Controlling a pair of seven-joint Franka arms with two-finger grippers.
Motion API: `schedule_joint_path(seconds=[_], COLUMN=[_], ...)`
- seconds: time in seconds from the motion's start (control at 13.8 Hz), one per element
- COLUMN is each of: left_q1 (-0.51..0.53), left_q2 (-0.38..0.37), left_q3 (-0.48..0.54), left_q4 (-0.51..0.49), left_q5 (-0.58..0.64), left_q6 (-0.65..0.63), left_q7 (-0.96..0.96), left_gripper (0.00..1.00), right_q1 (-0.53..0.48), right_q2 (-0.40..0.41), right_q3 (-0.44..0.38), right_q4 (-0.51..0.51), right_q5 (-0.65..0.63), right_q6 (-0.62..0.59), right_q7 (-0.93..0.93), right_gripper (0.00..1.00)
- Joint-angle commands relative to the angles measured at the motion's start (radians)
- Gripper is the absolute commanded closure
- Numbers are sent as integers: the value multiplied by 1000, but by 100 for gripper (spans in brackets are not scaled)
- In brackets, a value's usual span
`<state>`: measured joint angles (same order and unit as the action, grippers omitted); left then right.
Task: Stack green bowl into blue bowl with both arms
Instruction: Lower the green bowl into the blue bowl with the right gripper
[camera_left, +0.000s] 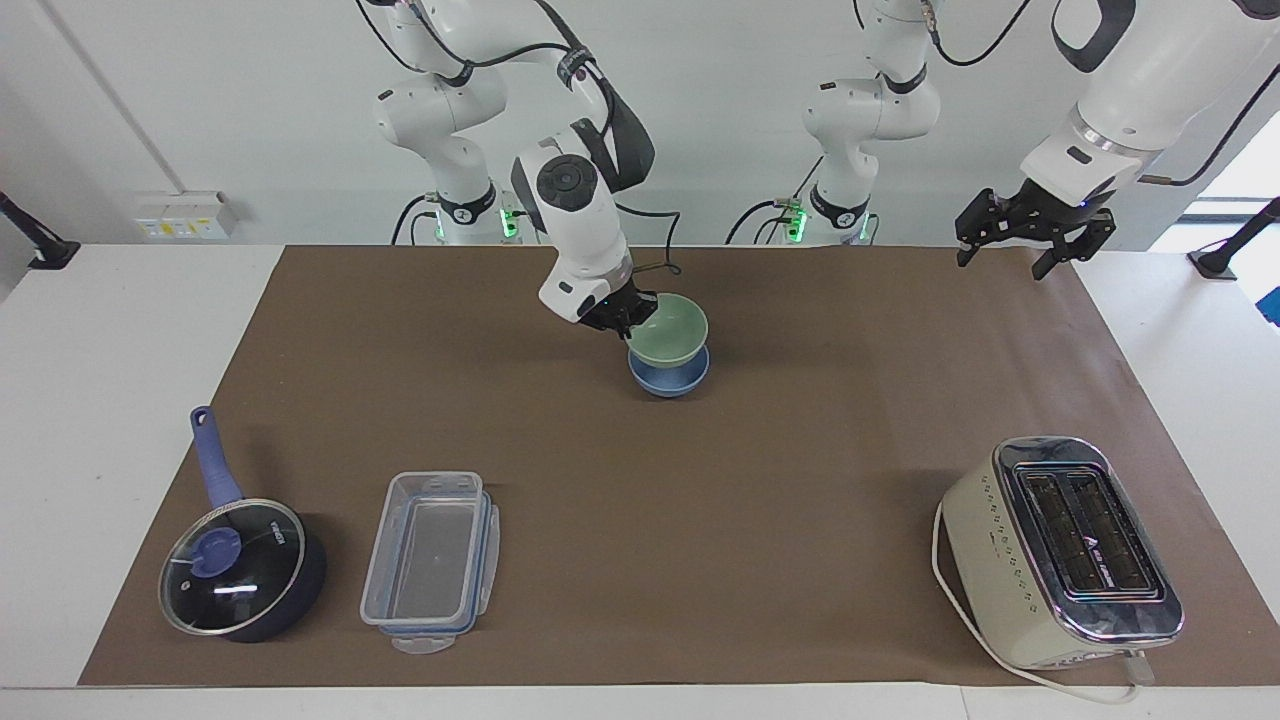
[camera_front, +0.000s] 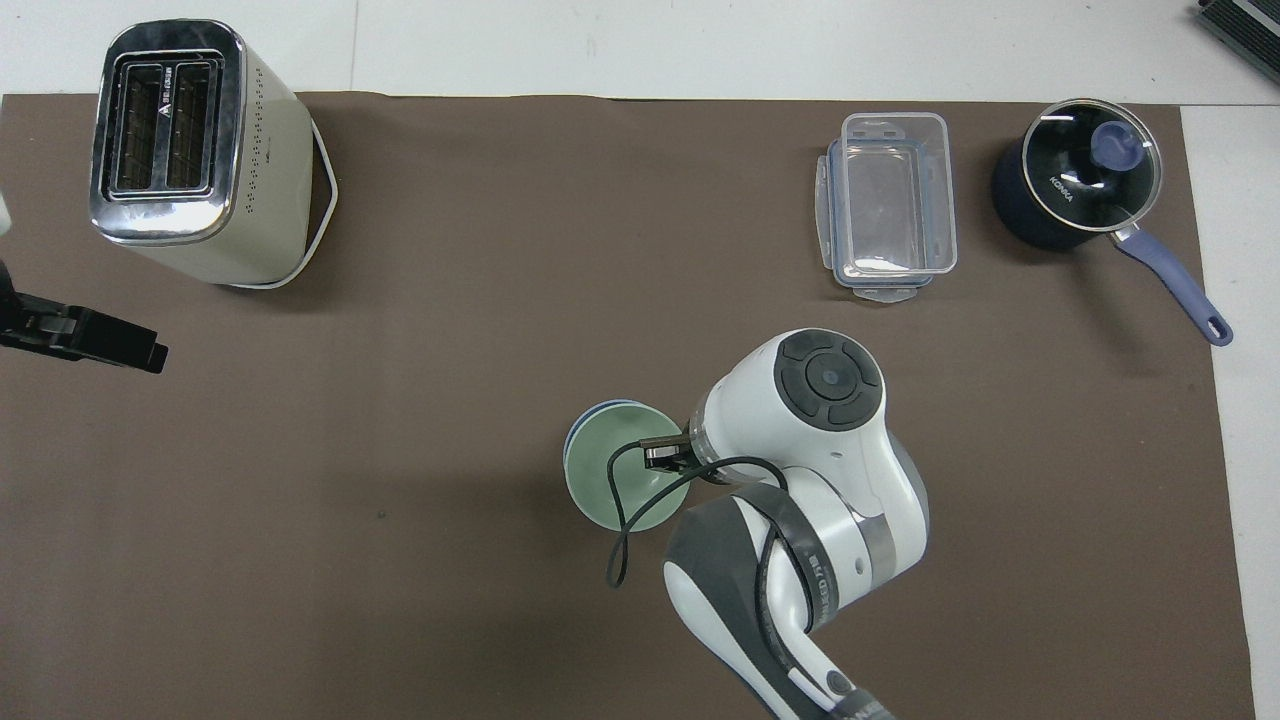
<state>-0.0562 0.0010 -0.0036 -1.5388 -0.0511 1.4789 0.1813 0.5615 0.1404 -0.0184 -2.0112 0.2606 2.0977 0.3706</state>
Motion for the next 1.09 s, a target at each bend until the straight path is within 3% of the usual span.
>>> schedule_joint_path(seconds=[0.0, 1.02], left_q1=[12, 13], left_q2=[-16, -16], left_q3=[-9, -9], left_q4=[-14, -17], left_q5=[14, 13], left_q6=[17, 23], left_q7=[13, 10], left_gripper=[0, 0], right_q1=[0, 18], right_q2=[14, 45], right_q3=[5, 3], right_q4=[-9, -26], right_q5=[29, 28], right_q6=[22, 99], right_q7=[-24, -84], right_gripper=[100, 100])
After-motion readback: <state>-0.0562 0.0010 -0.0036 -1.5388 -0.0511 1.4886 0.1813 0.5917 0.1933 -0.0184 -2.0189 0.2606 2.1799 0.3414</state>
